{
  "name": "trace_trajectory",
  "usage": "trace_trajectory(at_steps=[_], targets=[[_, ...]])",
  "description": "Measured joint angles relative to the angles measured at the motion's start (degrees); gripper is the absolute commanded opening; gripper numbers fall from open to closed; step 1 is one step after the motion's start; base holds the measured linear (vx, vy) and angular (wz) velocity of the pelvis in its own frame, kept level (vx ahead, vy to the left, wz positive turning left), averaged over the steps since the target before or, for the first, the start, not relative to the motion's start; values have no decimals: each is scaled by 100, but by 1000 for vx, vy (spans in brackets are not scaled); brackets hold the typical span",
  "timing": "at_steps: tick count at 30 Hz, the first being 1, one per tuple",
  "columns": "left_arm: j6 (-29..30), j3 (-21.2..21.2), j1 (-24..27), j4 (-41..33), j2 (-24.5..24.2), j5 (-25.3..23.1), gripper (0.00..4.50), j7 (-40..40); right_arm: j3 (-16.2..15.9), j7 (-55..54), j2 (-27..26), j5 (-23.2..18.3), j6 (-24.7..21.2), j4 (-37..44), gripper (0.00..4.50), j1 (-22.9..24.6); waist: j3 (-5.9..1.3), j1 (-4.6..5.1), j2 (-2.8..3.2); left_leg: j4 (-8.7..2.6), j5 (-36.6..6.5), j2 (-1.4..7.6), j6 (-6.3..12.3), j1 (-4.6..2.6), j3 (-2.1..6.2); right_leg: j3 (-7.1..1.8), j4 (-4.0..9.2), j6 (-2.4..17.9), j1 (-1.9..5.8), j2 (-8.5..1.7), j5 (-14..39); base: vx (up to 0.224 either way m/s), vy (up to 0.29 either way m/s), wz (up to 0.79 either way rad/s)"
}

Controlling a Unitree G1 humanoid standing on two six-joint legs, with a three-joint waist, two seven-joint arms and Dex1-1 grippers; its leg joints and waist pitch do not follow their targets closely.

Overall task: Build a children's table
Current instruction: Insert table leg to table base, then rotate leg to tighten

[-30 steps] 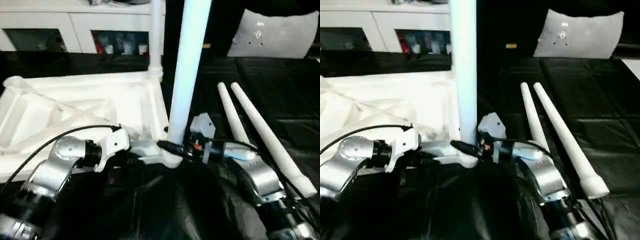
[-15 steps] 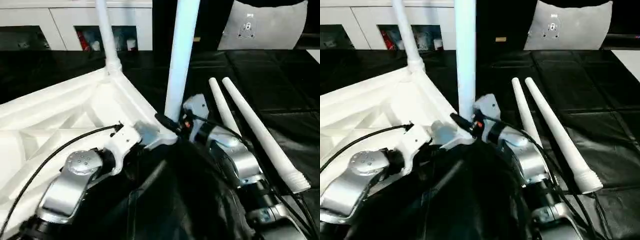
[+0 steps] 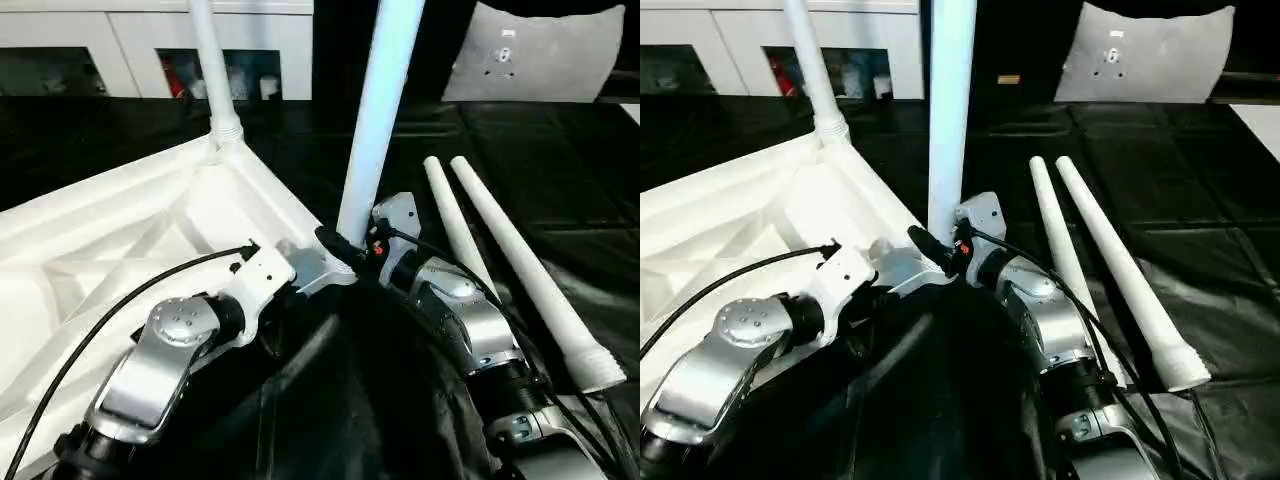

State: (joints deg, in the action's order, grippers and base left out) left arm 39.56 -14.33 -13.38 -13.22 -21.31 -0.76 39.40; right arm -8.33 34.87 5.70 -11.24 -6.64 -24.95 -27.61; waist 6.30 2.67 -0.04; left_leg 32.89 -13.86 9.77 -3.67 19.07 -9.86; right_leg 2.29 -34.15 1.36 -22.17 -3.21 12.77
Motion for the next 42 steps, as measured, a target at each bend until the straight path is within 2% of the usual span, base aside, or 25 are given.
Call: trace_trajectory(at_steps=[1, 5, 8, 12, 16, 18, 26, 31, 38, 42], targets=[[-15, -1, -29, 39, 3, 7, 0, 16, 3, 2, 8, 19, -10, -63, 311, 9, 2, -10, 3, 0, 3, 0, 1, 0, 0, 0, 0, 3, 0, 0, -2, 0, 0, 0], [-529, -14, -143, 394, -54, 106, 0, 220, 88, 103, 135, 19, 40, -36, 356, 262, 28, -90, 59, 0, 17, 2, 18, 3, -4, 1, -7, 7, -4, -1, -5, 0, 0, 0], [-869, 3, -257, 668, -123, 195, 0, 456, 73, 346, 323, -6, 89, 223, 378, 468, 30, -171, 59, -3, 28, 7, 23, 17, -5, 7, -23, 6, -23, 0, -4, 0, 0, 0], [-1449, 38, -349, 973, -420, 239, 0, 889, 23, 692, 570, -42, 177, 617, 415, 794, 27, -187, 62, 3, 39, 7, 31, 61, -8, 5, -50, 6, -75, 0, -4, 0, 0, 0], [-1790, 42, -501, 1286, -558, 297, 0, 1215, -15, 955, 779, -55, 173, 774, 443, 881, 26, -186, 65, 44, 41, 11, 35, 100, -7, 5, -88, 9, -108, -2, -2, 0, 0, 0], [-1914, 31, -573, 1441, -592, 328, 0, 1412, -47, 1258, 1117, -88, 146, 943, 443, 967, 22, -224, 77, 57, 40, 11, 37, 99, -7, 6, -92, 9, -108, -5, -2, 0, 0, 0], [-2456, 19, -731, 1922, -769, 438, 0, 1924, -94, 2205, 1893, -262, -198, 1340, 443, 1019, 23, -238, 85, 87, 42, 16, 40, 102, -5, 7, -125, 12, -108, -5, -4, 0, 0, 0], [-2538, -47, -724, 1929, -841, 518, 0, 2267, -155, 2341, 1916, -260, -212, 1347, 443, 937, 23, -298, 85, 104, 42, 17, 41, 99, -3, 9, -135, 13, -109, -6, -4, 0, 0, 0], [-2596, -116, -670, 1892, -908, 583, 0, 2507, -234, 2543, 1734, -291, -284, 1083, 443, 601, 23, -313, 84, 155, 41, 16, 43, 101, 0, 6, -180, 14, -112, -14, -5, 0, 0, 0], [-2630, -137, -613, 1844, -955, 611, 0, 2633, -234, 2705, 1727, -409, -411, 1065, 410, 567, 23, -319, 84, 164, 42, 17, 41, 101, 0, 3, -195, 16, -112, -14, -6, 0, 0, 0]])
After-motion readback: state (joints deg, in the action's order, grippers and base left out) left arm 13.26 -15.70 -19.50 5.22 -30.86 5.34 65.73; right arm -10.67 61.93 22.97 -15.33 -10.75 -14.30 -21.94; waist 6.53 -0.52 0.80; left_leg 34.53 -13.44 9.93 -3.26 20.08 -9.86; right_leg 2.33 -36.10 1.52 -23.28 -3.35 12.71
